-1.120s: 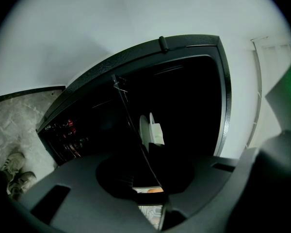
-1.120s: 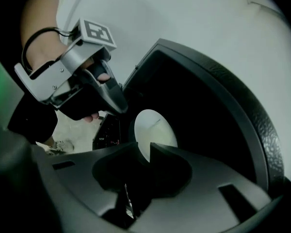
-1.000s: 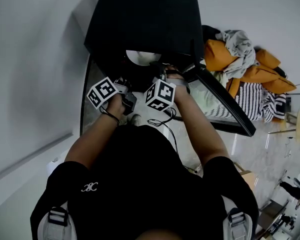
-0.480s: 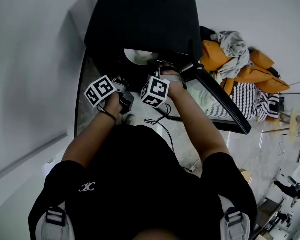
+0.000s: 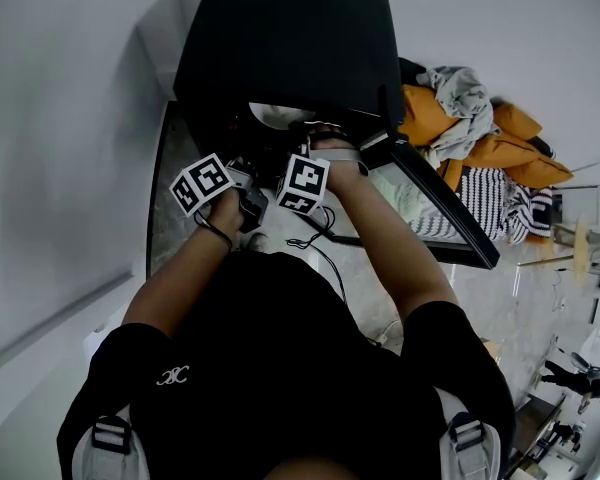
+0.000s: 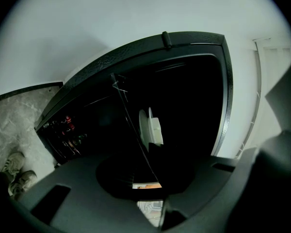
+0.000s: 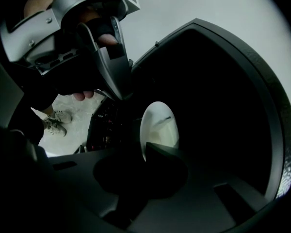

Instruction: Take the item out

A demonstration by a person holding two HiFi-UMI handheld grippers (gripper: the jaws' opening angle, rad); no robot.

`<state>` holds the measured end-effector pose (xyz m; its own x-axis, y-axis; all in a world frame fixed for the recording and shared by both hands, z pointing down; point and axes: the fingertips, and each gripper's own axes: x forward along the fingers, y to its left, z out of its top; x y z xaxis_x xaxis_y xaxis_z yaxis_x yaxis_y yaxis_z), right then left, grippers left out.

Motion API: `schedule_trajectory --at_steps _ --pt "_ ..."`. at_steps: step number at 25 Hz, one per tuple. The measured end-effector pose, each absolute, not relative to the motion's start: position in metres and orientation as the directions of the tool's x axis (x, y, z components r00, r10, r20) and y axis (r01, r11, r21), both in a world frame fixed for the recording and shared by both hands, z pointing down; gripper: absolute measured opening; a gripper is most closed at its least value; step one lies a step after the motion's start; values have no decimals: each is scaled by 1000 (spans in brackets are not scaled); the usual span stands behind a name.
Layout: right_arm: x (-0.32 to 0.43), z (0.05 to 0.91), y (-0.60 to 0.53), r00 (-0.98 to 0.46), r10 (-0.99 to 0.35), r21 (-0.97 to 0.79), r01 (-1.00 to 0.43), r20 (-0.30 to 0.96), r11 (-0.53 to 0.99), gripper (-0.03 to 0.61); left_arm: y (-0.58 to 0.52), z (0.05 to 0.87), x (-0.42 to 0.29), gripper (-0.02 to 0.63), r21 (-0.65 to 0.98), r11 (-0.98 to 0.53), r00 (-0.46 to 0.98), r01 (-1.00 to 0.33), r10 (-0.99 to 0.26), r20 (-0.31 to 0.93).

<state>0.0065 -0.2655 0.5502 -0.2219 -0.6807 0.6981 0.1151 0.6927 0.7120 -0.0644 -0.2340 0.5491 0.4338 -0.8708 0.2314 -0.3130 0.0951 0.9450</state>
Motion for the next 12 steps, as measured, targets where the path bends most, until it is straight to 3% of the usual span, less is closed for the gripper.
schedule_trajectory --at_steps 12 --pt "13 546 -247 -223 -656 686 103 721 720 40 -238 551 -64 52 949 86 456 -304 -861 224"
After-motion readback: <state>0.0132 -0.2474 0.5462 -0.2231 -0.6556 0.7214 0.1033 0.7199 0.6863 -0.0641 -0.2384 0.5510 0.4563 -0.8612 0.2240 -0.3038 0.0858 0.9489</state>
